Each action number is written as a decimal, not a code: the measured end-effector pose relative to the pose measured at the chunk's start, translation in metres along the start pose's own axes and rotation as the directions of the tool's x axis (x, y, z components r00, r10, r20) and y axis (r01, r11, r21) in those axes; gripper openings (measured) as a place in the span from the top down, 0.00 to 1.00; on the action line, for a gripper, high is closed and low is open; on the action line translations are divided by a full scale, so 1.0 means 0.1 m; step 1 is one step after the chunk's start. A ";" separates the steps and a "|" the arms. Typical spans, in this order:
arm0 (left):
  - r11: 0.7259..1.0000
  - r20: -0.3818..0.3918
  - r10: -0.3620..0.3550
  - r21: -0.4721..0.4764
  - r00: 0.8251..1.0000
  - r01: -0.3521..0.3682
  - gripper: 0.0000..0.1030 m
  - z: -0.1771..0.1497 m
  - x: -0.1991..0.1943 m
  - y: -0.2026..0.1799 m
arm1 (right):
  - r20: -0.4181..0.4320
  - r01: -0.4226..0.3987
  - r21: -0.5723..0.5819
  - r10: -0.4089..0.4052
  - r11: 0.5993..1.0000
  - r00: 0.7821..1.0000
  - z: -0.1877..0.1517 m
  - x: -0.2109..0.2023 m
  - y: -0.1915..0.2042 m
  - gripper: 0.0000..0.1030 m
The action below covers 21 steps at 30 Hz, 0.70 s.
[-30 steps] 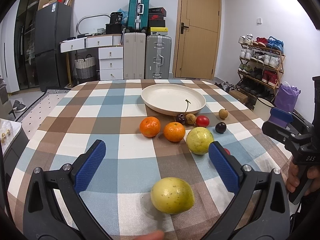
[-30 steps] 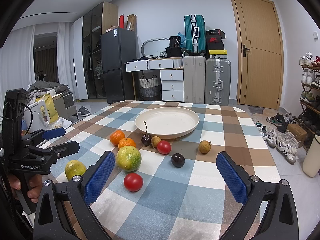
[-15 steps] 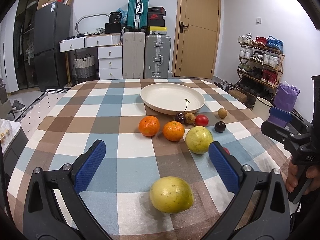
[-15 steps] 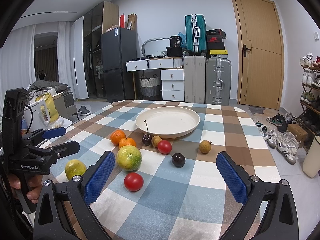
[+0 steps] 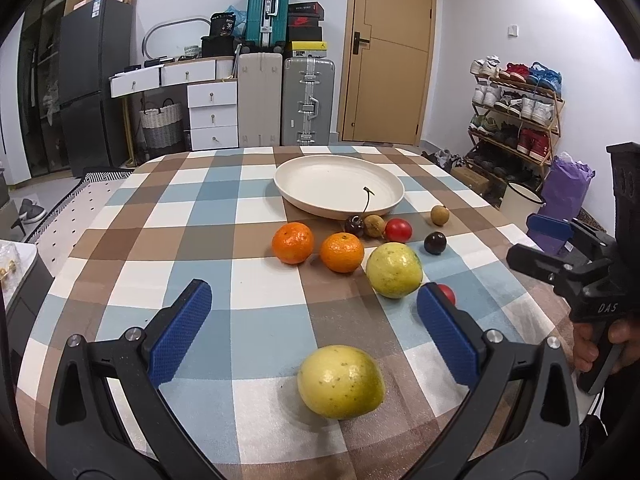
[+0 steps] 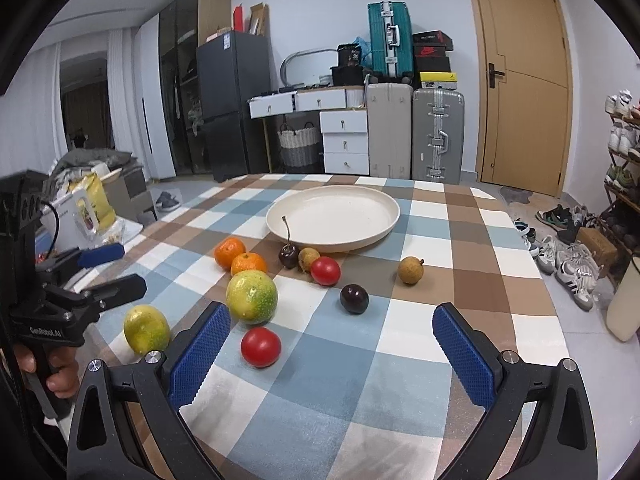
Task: Organize fruits
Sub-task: 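Grasp the yellow pomelo with the left gripper while the right gripper grasps a red tomato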
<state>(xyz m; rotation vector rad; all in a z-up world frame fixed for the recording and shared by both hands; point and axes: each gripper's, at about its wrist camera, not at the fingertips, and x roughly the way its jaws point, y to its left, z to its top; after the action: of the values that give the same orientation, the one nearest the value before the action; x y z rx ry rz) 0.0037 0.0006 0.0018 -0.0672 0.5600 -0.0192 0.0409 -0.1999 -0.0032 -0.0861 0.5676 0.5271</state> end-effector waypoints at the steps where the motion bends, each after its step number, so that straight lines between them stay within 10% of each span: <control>1: 1.000 -0.005 -0.001 0.003 1.000 0.001 0.00 0.01 -0.01 0.00 | -0.014 0.001 -0.010 -0.001 1.000 1.000 0.00 0.01 0.02 0.00; 21: 0.991 -0.272 -0.101 0.054 0.957 0.120 0.08 -0.17 0.25 0.13 | -0.276 -0.054 0.001 0.052 0.999 0.960 -0.10 0.52 0.18 0.15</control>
<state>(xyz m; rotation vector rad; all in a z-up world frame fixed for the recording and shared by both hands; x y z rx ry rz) 0.0155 0.0113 -0.0269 -0.0273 0.8264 -0.1589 0.0635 -0.1629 -0.0383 -0.1525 0.8428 0.5732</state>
